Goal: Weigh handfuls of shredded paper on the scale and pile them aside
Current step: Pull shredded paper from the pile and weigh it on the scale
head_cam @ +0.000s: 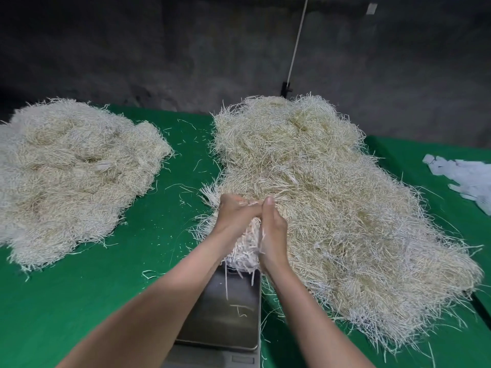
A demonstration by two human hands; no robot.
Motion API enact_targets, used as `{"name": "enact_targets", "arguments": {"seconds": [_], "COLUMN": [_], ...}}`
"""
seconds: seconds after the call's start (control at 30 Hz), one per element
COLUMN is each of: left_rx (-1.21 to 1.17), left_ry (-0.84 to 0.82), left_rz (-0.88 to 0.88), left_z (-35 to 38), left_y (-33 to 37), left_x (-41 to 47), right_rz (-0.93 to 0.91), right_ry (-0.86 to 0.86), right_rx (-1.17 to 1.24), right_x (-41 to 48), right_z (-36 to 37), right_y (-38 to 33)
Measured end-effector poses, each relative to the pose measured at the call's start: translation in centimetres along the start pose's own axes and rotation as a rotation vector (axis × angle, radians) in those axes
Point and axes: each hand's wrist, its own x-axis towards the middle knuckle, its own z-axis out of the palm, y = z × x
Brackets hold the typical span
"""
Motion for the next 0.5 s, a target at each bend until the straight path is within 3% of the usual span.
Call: {"name": "enact_targets", "arguments": {"seconds": [0.07, 0.13, 0.2, 0.3, 0.4, 0.43, 0.5], "left_rx": [-0.161, -0.322, -0.450, -0.240, -0.333, -0.444, -0.637], "left_ry": [0.025, -0.059, -0.146, -0.104, -0.234, -0.238, -0.069], "left_rz": [-0.131, -0.191, -0.206, -0.060, -0.158, -0.192, -0.235], "left_z": [-0.1, -0.6, -1.0, -2.0, -0.3, 0.4, 0.9], "left_y": [0.2, 0.3, 0.7, -0.8, -2.1, -2.0, -0.7], "left_x": [0.2, 0.0, -0.5, -0.9, -2.7, -2.8, -2.0], "right_rz": [-0.001, 0.005, 0.033, 0.049, 0.024, -0.010, -0.136], "right_ry": [0.006, 0.038, 0.143, 0.332, 0.351, 0.326, 0.257], "right_rx": [-0.099, -0.160, -0.064, 0.061, 0.077, 0.018, -0.252], "right_x": [-1.0, -0.8, 0.6, 2.7, 3.5, 3.3, 1.9], "right_z": [1.1, 1.2, 0.2, -1.7, -1.6, -1.3, -0.4], "right_y": [0.9, 1.0, 0.4, -0.3, -0.7, -0.6, 0.1]}}
